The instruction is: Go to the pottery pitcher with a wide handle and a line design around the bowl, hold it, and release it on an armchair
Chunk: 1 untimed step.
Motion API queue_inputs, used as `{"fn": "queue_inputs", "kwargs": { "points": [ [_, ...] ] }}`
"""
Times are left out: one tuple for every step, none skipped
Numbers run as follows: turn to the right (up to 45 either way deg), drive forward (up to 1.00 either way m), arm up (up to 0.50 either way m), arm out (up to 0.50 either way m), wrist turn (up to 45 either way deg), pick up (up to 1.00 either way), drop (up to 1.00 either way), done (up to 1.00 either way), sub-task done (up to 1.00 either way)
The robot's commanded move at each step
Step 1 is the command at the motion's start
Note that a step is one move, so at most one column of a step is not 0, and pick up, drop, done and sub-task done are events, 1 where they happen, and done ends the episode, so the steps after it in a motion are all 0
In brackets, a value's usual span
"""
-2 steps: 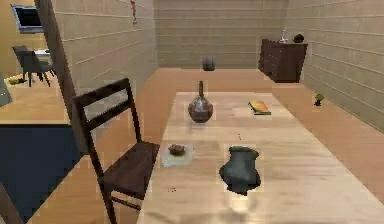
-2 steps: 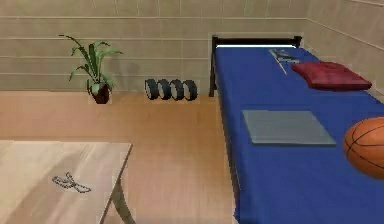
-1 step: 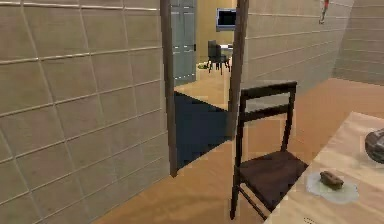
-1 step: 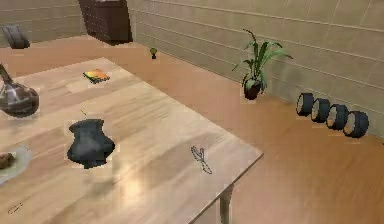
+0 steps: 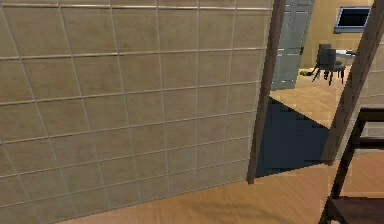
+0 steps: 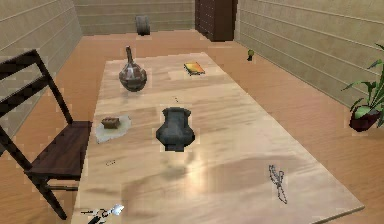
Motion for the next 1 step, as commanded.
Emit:
{"fn": "queue_inputs", "kwargs": {
  "points": [
    [0.0, 0.00, 0.50, 0.00, 0.0, 0.00, 0.00, 0.00, 0.00]
  ]
}}
